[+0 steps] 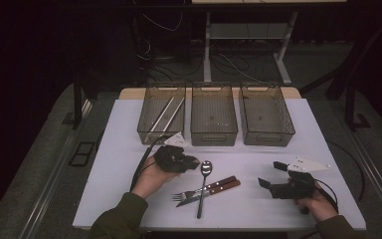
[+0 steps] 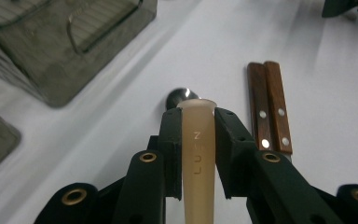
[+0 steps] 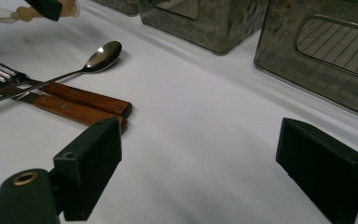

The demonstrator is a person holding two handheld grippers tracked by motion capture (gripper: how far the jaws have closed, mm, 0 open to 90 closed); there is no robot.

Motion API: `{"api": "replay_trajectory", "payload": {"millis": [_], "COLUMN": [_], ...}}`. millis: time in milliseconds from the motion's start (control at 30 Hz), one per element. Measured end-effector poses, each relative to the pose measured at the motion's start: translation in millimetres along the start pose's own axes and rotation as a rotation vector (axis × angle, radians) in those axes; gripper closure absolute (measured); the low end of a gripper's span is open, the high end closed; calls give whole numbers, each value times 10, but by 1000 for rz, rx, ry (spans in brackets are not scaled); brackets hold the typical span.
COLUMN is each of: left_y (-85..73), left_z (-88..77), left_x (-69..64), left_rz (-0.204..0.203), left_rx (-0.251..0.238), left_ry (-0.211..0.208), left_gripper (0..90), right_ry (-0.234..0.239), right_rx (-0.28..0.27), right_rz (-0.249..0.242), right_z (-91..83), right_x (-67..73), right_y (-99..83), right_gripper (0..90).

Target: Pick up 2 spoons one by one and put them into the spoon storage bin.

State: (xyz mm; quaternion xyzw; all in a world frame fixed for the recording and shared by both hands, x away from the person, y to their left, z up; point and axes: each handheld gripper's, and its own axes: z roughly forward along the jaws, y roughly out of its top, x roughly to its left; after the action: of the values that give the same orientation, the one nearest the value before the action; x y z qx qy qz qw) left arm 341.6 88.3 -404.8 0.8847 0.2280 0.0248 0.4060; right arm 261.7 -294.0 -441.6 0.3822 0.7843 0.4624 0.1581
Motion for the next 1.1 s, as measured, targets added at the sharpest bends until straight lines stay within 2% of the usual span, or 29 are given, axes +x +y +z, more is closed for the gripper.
{"api": "replay_trajectory", "payload": {"millis": [367, 633, 867, 1100], "left_y": [214, 340, 468, 638], "left_z": [-25, -1, -8, 1], "left_x": [68, 133, 180, 254], "left_rz": [21, 16, 10, 28], "left_rx": [-35, -50, -70, -77], "left_ry": [12, 10, 5, 5], "left_gripper": [729, 729, 729, 729], "right_ry": [-2, -5, -4, 0], "right_rx": [7, 2, -3, 4], "right_rz": [15, 24, 15, 9], "right_z": [16, 9, 3, 10], "right_x": [12, 11, 3, 7], "right_y": [-6, -10, -14, -11], "right_gripper": [144, 144, 144, 144]}}
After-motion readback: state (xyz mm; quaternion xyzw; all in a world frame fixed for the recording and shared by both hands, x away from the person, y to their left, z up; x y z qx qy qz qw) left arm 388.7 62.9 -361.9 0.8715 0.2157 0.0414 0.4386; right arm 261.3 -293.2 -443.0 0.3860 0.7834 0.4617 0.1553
